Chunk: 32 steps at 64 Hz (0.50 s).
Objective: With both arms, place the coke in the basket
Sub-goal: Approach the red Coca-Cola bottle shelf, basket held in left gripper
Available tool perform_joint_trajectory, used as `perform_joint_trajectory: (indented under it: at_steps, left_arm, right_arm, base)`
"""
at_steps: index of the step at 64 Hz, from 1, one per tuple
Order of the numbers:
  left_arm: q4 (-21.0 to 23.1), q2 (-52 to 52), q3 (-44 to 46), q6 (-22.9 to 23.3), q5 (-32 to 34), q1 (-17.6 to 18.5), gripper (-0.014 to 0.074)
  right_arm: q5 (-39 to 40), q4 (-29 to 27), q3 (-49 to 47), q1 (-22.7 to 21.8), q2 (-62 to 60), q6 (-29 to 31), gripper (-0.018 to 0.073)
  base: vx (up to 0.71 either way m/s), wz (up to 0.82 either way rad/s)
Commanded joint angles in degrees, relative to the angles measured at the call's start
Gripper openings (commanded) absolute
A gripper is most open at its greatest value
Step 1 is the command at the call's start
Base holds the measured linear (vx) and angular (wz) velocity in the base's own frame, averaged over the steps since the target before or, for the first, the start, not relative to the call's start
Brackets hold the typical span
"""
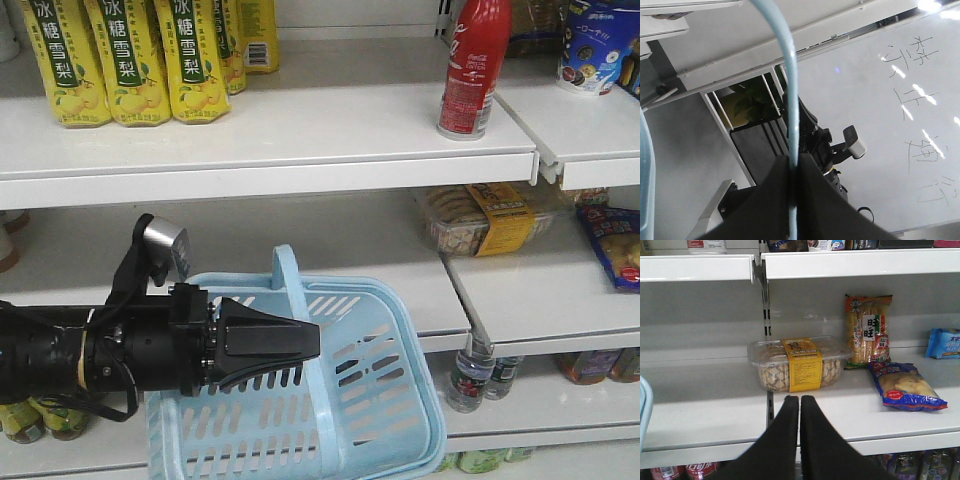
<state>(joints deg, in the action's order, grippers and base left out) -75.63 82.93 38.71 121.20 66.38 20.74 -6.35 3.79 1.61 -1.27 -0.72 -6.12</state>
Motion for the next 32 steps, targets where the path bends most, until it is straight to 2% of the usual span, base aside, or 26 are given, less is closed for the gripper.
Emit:
perform_joint_trajectory:
  at_steps: [1,32]
  left_arm:
    - [4.0,-2.1,1.2,0.1,12.5,0.3,-0.0006]
    - [4.0,-2.1,1.2,0.1,12.5,0.3,-0.0006]
  right_arm:
    - [4.4,0.2,0.9,-0.4,-0.8,0.3,-0.0004]
    - [4.4,0.2,0.9,-0.4,-0.8,0.3,-0.0004]
  base:
    - [0.02,0.03]
    - [0.03,0.03]
